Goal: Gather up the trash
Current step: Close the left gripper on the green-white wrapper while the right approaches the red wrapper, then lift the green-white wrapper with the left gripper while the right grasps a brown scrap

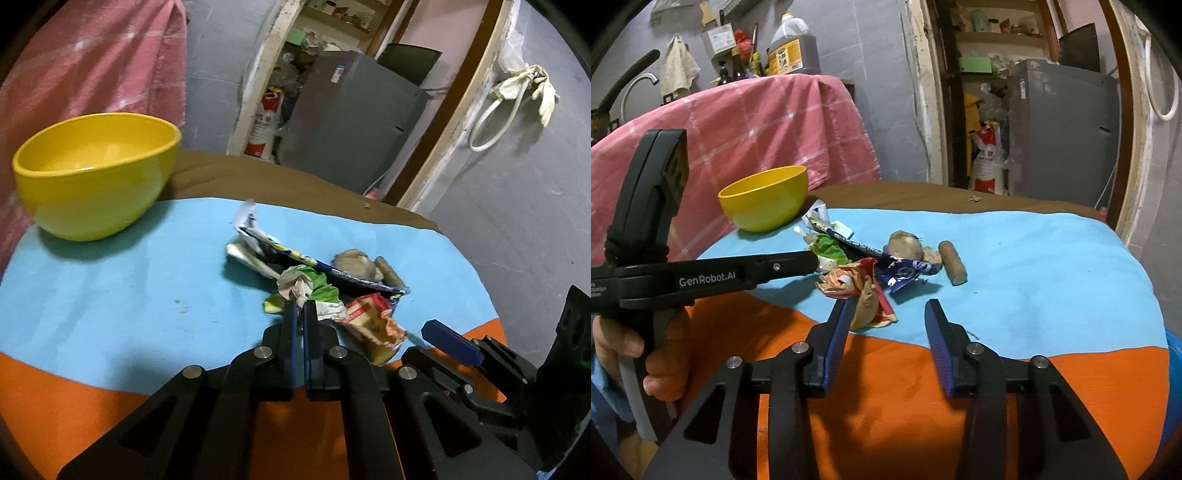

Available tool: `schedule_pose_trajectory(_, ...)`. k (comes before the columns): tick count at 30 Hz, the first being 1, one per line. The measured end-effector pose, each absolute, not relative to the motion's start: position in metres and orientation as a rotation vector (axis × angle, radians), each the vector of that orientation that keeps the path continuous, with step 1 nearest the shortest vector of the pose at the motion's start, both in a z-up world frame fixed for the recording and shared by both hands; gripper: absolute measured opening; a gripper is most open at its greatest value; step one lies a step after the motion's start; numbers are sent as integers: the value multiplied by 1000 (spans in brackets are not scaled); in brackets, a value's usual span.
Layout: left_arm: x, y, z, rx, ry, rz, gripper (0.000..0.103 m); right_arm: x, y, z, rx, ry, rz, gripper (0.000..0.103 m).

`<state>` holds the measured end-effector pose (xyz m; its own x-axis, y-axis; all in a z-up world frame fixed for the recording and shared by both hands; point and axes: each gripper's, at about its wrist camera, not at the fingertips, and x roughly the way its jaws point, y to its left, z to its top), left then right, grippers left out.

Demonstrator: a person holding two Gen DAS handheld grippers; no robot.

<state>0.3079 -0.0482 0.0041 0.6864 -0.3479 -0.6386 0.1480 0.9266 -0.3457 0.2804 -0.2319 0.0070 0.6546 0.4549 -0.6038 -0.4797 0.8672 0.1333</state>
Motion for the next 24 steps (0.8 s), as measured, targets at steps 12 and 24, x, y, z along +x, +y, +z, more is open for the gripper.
schedule_pose_trajectory(12,274,-9,-3,-332,734,-174,1,288,-212,3,-93,709,545,22)
schedule_pose_trajectory(24,274,4,-8,-391,775,-167,1,289,-206,1,-129,703,512,10)
